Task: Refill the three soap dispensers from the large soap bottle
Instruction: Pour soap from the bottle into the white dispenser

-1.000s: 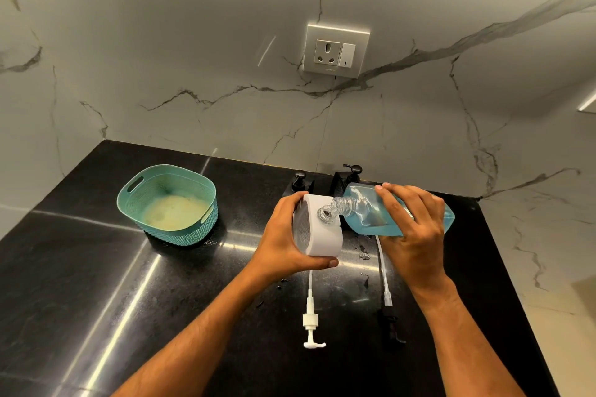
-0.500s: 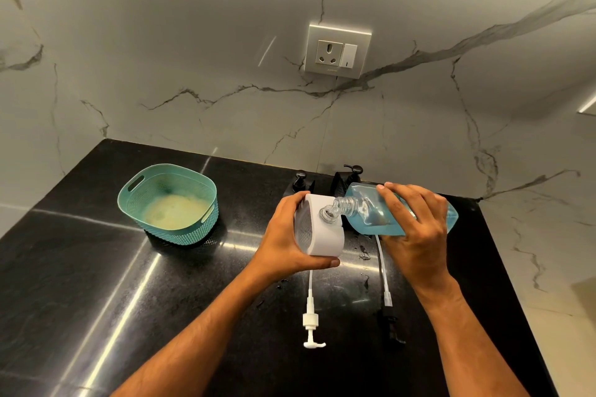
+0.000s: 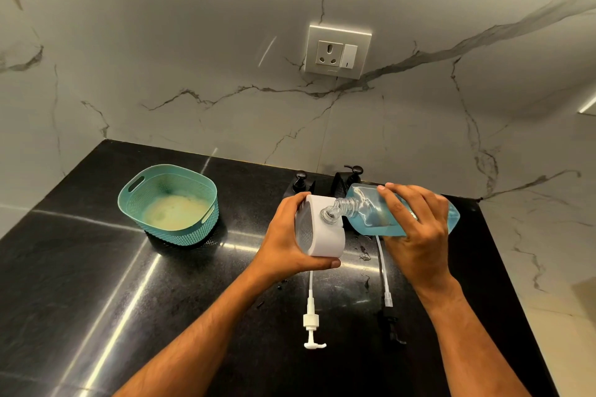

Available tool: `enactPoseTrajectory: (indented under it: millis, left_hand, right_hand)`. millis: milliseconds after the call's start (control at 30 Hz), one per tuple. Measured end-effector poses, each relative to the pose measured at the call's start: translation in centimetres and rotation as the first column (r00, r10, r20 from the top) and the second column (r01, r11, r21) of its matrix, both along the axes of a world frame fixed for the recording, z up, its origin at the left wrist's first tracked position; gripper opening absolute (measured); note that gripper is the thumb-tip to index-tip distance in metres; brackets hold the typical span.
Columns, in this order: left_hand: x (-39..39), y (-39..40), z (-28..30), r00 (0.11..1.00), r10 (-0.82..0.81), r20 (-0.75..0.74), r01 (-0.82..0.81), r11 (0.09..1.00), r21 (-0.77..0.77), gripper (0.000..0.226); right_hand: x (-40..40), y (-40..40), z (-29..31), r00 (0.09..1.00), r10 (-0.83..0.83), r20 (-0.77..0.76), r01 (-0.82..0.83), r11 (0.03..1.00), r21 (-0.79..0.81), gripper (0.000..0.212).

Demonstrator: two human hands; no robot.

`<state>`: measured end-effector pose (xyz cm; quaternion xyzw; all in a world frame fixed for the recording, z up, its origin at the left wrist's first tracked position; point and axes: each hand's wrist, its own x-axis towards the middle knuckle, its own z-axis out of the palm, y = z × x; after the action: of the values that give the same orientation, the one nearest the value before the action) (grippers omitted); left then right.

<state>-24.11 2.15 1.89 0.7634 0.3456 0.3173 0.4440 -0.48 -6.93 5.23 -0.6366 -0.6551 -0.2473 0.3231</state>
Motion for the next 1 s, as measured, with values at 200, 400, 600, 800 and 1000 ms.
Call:
enactPoseTrajectory:
  millis: [200,400,600,800,1000]
  left_hand:
    - [-0.02,-0.04,0.00,1.000,0.000,0.004,0.000,1.000,-0.001,0.121]
    - [-0.04,-0.07,0.06,1.000,0.001,0.001,-0.001,1.000,0.000,0.121]
    - [-0.07,-0.07,0.04,1.000,0.002,-0.001,-0.002,1.000,-0.003,0.121]
    - [-0.03,-0.09,0.01,1.000,0.004,-0.002,-0.004,1.000,-0.002,0.122]
    - [-0.03,-0.08,-0.03,1.000,0.004,0.004,-0.004,1.000,-0.005,0.122]
  right_hand:
    - [-0.09,-0.04,0.14,1.000,0.000,0.001,0.000,1.000,-0.001,0.061]
    - [-0.08,0.01,0.21,1.000,0.003,0.010,-0.003,1.000,0.007,0.059]
    - [-0.06,-0.03,0.19,1.000,-0.002,0.015,0.002,1.000,0.005,0.061]
    - [0.06,-0.14,0.16,1.000,-0.006,0.019,0.006,1.000,0.001,0.064]
    - [0.16,0.02,0.04,1.000,0.001,0.026,-0.002,1.000,0.005,0.062]
